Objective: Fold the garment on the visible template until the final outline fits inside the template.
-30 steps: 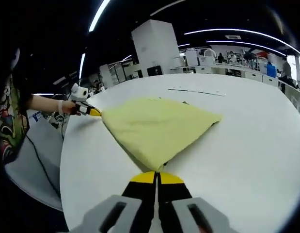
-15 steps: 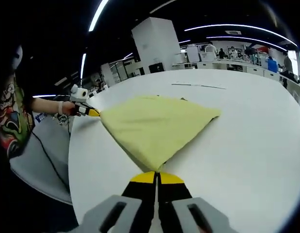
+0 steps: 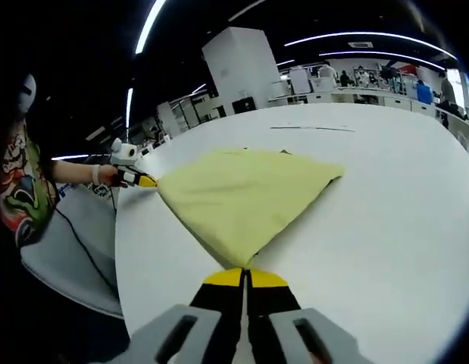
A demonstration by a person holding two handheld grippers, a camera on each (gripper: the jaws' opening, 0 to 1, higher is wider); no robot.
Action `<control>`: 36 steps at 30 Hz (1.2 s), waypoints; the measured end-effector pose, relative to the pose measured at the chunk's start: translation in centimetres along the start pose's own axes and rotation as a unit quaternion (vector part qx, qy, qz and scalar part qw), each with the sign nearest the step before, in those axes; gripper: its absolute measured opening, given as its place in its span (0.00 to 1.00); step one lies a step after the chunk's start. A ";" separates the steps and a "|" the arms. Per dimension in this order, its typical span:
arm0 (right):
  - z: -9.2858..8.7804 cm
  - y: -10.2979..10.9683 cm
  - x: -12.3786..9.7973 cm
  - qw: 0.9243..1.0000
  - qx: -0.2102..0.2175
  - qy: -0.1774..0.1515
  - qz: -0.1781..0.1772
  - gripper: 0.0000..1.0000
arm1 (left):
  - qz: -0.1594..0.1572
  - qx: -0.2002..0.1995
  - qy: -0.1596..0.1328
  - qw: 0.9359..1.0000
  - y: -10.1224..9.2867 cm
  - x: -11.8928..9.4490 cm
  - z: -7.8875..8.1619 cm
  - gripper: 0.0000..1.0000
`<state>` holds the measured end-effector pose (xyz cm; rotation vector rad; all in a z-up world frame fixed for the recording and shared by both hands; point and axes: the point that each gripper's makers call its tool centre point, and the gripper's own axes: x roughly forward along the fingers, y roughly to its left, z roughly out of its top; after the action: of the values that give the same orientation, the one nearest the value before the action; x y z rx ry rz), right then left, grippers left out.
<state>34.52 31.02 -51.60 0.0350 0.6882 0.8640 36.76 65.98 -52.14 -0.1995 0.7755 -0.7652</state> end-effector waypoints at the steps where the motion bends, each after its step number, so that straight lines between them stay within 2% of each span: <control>1: 0.0 0.0 0.0 1.000 0.007 -0.001 -0.002 0.00 | -0.002 0.005 -0.002 1.000 -0.1 0.0 0.1 0.00; 3: 0.1 0.0 -0.1 1.000 0.016 -0.004 -0.005 0.01 | -0.004 0.013 0.000 1.000 -0.2 -0.1 0.0 0.02; 4: -0.2 -0.5 -0.3 0.999 0.048 0.001 -0.019 0.10 | -0.002 0.023 0.003 1.000 -0.1 -0.2 0.0 0.03; 5: -0.2 -0.6 -0.4 0.998 0.059 0.002 -0.023 0.18 | -0.001 0.027 0.002 1.000 -0.1 -0.3 0.0 0.06; 7: 0.0 -0.4 -0.7 0.999 0.042 -0.004 -0.018 0.32 | 0.002 0.030 -0.001 1.000 0.0 -0.6 0.2 0.17; 8: 0.2 -0.6 -1.0 0.999 0.037 -0.007 -0.030 0.34 | 0.005 0.034 -0.005 0.999 0.1 -0.8 0.3 0.22; 13: 1.4 -0.2 -1.8 0.999 0.027 -0.023 -0.039 0.55 | 0.012 0.071 -0.009 0.997 -0.2 -1.5 0.8 0.50; 23: 3.1 0.6 -2.3 0.997 -0.005 -0.041 -0.067 0.98 | 0.024 0.110 -0.015 0.994 -0.8 -1.6 1.3 0.91; 27: 3.0 0.6 -2.3 0.997 -0.006 -0.043 -0.070 1.00 | 0.030 0.119 -0.023 0.992 -1.1 -1.9 1.9 0.99; 36: 3.2 1.5 -2.8 0.996 0.006 -0.061 -0.067 1.00 | 0.045 0.129 -0.041 0.990 -1.2 -2.8 3.2 0.99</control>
<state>34.03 30.78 -47.13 0.0513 0.5737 0.7239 37.06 66.66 -47.77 0.0367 0.5969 -0.7599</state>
